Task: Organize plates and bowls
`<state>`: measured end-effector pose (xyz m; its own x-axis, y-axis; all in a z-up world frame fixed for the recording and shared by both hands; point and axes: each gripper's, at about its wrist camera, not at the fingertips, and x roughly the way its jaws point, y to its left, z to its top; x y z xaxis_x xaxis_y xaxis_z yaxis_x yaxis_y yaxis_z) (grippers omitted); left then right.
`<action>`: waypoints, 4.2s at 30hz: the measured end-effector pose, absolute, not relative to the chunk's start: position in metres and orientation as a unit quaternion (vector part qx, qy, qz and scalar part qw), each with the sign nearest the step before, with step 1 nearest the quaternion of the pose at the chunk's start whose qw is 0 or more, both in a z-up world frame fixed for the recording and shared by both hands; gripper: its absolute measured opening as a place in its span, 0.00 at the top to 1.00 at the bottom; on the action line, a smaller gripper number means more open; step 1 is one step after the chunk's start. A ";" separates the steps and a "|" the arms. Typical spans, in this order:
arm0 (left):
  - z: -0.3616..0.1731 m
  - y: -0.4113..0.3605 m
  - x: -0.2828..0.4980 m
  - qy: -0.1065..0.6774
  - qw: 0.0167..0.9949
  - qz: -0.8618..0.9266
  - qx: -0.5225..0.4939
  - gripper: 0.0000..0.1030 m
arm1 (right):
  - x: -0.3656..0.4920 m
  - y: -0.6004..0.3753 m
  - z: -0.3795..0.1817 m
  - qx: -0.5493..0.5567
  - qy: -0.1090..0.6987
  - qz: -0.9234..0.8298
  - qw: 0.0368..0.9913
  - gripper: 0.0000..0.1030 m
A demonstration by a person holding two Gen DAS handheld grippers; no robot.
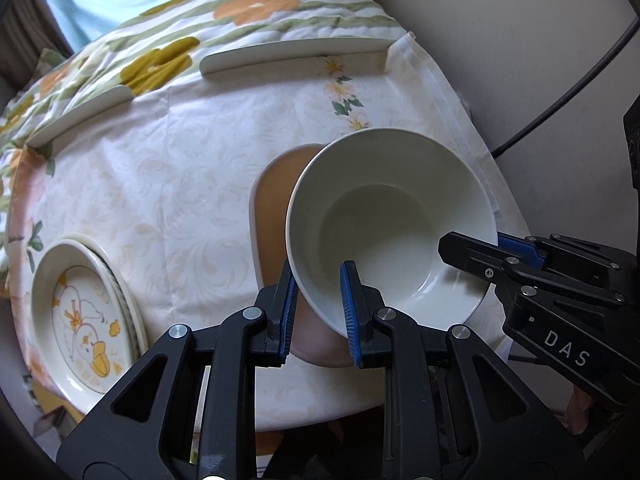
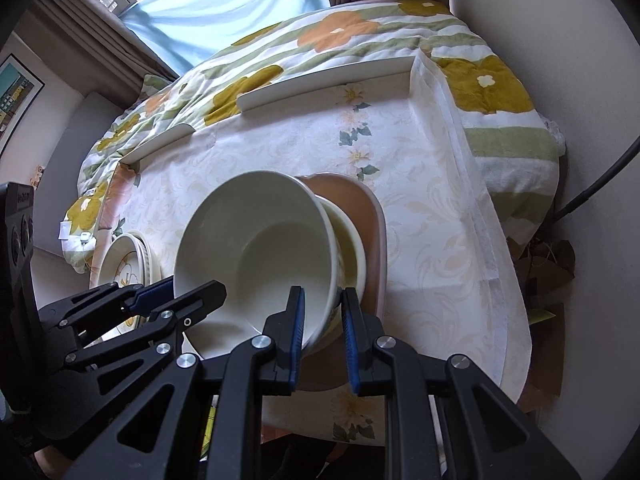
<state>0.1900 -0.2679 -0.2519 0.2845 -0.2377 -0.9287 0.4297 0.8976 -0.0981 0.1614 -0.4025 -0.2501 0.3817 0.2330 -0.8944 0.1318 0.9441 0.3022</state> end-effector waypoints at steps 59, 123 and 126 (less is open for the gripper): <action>-0.243 -0.206 0.179 0.558 0.789 -0.223 0.125 0.01 | 0.133 -0.430 -0.240 0.034 0.619 0.051 0.783 0.21; -0.217 -0.087 0.163 0.528 0.817 -0.191 0.129 0.78 | 0.167 -0.227 -0.213 -0.094 0.542 0.238 0.800 0.76; -0.221 -0.052 0.167 0.537 0.812 -0.189 0.126 0.78 | 0.171 -0.198 -0.218 -0.087 0.546 0.241 0.798 0.76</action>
